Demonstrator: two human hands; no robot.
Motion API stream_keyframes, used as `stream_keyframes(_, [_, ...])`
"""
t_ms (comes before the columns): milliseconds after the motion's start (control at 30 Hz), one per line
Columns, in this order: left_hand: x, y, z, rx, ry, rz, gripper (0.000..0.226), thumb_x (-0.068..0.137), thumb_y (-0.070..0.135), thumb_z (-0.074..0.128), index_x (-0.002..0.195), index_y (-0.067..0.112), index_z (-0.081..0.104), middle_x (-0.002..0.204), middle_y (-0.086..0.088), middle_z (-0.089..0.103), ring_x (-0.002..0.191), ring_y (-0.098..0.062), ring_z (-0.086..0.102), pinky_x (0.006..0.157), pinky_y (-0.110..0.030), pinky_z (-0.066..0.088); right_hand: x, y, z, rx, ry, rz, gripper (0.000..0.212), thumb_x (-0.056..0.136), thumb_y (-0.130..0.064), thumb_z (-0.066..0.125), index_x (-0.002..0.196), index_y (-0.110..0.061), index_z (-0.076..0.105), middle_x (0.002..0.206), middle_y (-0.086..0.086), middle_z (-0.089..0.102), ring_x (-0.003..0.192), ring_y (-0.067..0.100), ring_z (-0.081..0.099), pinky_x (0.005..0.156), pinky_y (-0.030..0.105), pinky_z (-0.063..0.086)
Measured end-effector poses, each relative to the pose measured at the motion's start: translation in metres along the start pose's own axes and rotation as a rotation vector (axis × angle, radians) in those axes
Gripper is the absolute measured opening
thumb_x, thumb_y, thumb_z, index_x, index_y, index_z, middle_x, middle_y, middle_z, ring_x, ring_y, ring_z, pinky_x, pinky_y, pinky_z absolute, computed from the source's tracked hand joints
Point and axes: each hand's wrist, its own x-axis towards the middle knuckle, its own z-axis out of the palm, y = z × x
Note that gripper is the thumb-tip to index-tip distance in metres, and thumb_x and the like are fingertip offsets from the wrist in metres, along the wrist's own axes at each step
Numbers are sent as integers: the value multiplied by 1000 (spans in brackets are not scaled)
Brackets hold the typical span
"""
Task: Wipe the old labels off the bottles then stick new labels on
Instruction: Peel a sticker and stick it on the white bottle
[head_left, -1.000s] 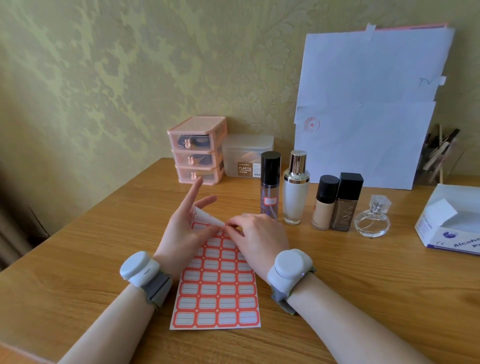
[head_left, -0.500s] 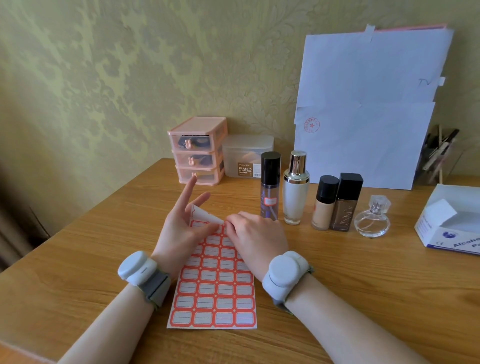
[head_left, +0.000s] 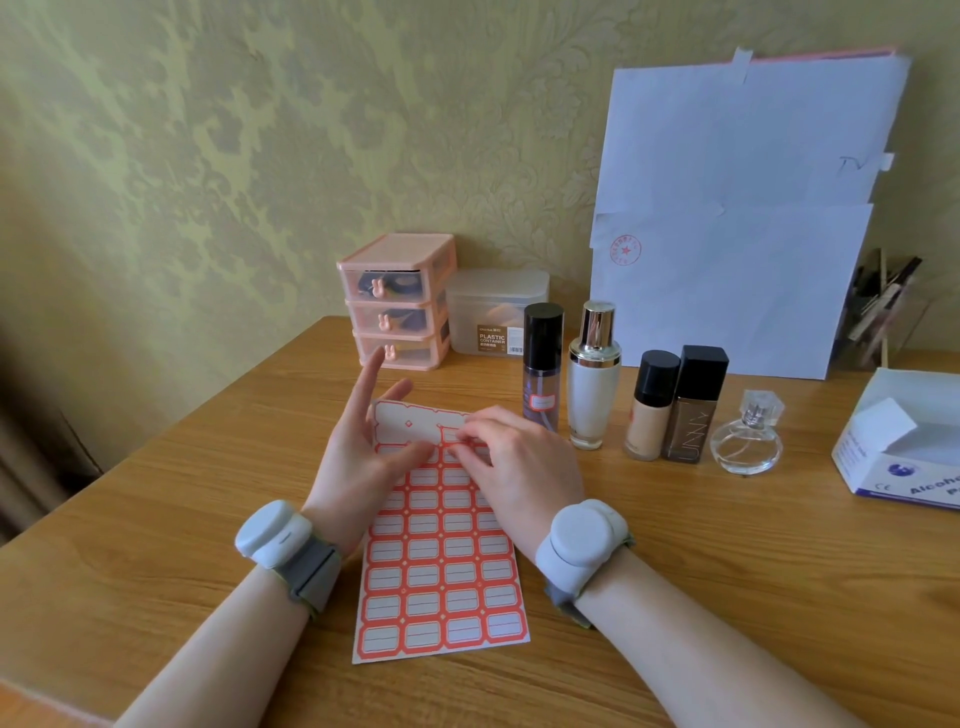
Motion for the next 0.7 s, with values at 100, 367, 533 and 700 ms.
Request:
stream_keyframes(100, [-1, 1, 1, 6, 6, 10, 102, 83, -4, 73, 146, 61, 26, 138, 12, 53, 103, -23, 73, 70, -36, 63, 0, -1, -1, 6, -10, 1, 20, 97, -34, 59, 105, -23, 74, 113, -13, 69, 91, 14, 67, 70, 37, 58])
stream_keyframes(367, [-5, 8, 4, 38, -14, 21, 107, 68, 19, 81, 144, 65, 22, 138, 13, 54, 100, -25, 74, 71, -36, 63, 0, 0, -1, 54, -39, 7, 23, 98, -37, 57, 106, -25, 75, 111, -12, 69, 92, 14, 66, 72, 38, 57])
stream_keyframes(533, [-6, 9, 3, 53, -15, 31, 108, 70, 17, 80, 145, 65, 19, 139, 10, 54, 100, -24, 74, 71, -36, 63, 0, 1, -1, 66, -17, 3, 23, 99, -36, 55, 104, -25, 75, 107, -11, 70, 90, 14, 66, 69, 37, 57])
stream_keyframes(700, [-6, 9, 4, 61, 6, 39, 107, 76, 7, 78, 145, 64, 20, 139, 12, 53, 99, -24, 74, 71, -36, 64, -2, 0, -1, 55, 15, -12, 24, 99, -35, 55, 101, -23, 75, 103, -11, 71, 84, 11, 67, 63, 32, 57])
